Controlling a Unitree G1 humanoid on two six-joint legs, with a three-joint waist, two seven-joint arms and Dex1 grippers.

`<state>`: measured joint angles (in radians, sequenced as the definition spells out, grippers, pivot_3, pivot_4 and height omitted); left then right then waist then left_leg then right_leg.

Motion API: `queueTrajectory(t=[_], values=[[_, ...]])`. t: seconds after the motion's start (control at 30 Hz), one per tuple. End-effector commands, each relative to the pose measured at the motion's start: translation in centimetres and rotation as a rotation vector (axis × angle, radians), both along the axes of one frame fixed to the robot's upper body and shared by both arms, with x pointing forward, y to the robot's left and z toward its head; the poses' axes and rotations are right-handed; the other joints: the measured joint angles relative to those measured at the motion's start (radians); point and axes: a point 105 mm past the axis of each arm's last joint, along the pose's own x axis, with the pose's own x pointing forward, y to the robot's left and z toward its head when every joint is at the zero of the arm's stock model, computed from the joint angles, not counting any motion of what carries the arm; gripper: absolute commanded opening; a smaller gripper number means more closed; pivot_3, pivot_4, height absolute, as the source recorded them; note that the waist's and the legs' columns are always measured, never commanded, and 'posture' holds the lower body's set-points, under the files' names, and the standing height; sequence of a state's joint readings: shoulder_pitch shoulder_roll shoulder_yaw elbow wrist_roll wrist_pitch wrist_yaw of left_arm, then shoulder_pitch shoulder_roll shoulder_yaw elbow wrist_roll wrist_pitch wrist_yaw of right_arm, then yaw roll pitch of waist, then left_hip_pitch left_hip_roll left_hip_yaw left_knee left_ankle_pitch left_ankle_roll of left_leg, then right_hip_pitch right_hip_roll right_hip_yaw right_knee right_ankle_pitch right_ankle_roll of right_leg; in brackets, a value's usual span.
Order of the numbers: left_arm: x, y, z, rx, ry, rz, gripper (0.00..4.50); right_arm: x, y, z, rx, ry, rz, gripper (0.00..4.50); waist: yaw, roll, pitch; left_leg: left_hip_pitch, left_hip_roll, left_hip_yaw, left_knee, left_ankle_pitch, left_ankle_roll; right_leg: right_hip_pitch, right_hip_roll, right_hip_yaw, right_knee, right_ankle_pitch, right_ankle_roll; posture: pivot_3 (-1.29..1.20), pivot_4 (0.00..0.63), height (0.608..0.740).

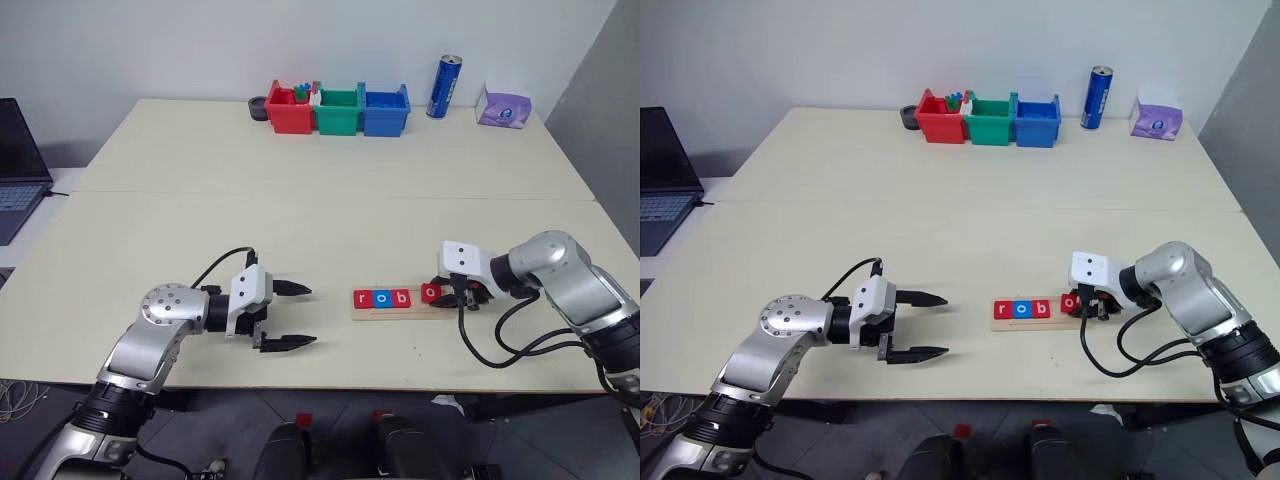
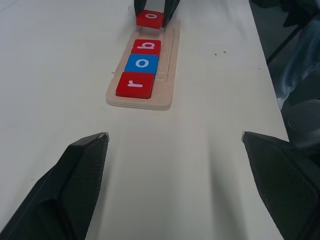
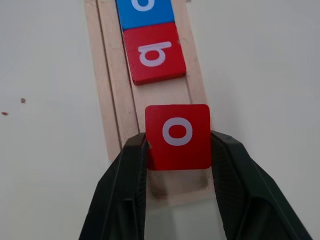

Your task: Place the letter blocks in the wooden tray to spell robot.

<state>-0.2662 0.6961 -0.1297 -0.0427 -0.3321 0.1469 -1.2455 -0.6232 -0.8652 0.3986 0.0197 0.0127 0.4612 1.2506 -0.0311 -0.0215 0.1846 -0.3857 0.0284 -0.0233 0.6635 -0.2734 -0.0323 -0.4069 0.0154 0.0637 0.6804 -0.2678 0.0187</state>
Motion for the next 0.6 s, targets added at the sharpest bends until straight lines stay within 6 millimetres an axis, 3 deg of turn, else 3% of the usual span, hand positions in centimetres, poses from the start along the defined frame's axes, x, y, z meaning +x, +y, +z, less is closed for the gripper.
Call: queueTrajectory(t=[0.03,0.33,0.6], values=[[-0.2,-0.5,0.9,-0.013,-0.043,-0.017,4.50,0.3,0.3,0.9,-0.010,-0.027,0.036,1.43,0.000,0.000,0.000,0.000,0.000,0.000,0.000,0.000,0.000,0.000,0.000,0.000,0.000,0.000,0.000,0.00,0.150,0.740],[-0.3,-0.9,1.2,-0.021,-0.047,-0.016,4.50,0.3,1.0,0.9,-0.005,-0.016,0.067,1.43,0.000,0.000,0.000,0.000,0.000,0.000,0.000,0.000,0.000,0.000,0.000,0.000,0.000,0.000,0.000,0.00,0.150,0.740],[-0.3,-1.3,1.2,-0.026,-0.044,-0.017,4.50,0.4,1.6,2.4,0.055,-0.026,0.068,4.21,0.000,0.000,0.000,0.000,0.000,0.000,0.000,0.000,0.000,0.000,0.000,0.000,0.000,0.000,0.000,0.00,0.150,0.740]])
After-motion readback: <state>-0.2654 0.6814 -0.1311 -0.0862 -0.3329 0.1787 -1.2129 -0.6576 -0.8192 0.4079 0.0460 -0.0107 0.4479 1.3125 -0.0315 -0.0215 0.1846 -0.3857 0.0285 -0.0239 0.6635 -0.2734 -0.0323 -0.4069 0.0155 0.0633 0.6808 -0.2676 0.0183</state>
